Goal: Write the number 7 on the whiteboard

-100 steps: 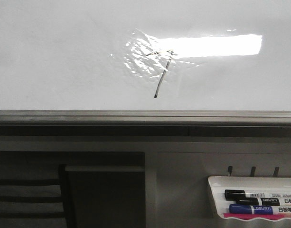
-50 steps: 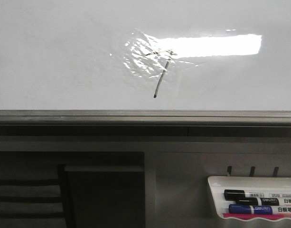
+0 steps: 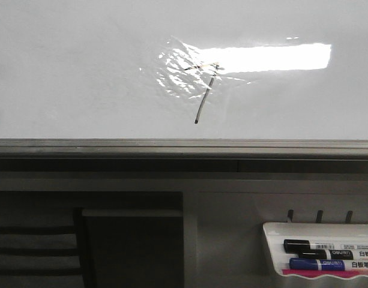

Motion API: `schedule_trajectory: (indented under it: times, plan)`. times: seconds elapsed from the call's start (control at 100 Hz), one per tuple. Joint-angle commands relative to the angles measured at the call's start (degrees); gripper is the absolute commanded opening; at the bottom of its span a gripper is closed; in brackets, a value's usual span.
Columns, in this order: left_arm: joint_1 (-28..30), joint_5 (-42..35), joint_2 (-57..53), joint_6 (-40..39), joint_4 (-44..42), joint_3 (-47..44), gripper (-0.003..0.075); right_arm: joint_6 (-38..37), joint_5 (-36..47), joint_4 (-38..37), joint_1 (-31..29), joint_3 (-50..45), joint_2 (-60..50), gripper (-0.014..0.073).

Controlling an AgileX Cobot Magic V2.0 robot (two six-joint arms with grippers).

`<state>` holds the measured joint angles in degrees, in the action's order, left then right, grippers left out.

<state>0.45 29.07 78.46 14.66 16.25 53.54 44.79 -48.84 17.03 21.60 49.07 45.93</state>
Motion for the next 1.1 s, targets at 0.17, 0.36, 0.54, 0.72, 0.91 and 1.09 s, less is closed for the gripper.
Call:
schedule_trajectory:
  times: [0.17,0.36,0.54,0.72,0.91,1.09]
  plan:
    - [0.1,-3.5,-1.0,-0.5,1.4,1.7,0.0261,-0.2,3.3,0.8,-0.4,1.4,-0.4,0.0323]
    - [0.1,-1.0,-3.4,-0.5,1.4,1.7,0.0377,-0.2,3.1,0.8,-0.4,1.4,-0.4,0.0323]
    - [0.1,6.3,-11.1,-0.5,1.5,1.7,0.0365,-0.5,3.4,1.1,-0.4,1.4,-0.4,0.0323]
    - [0.1,8.1,-23.2,0.0,1.5,-1.5,0.0365,-8.9,5.5,1.9,-0.4,1.4,-0.4,0.0323]
    - [0.1,2.8,-37.6,1.7,1.5,-11.7,0.0365,-21.3,8.1,1.9,-0.4,1.4,-0.4,0.0306]
    - [0.1,-5.5,-47.6,1.8,1.5,-21.4,0.0365,-21.4,10.8,2.4,-0.4,1.4,-0.4,0.0173]
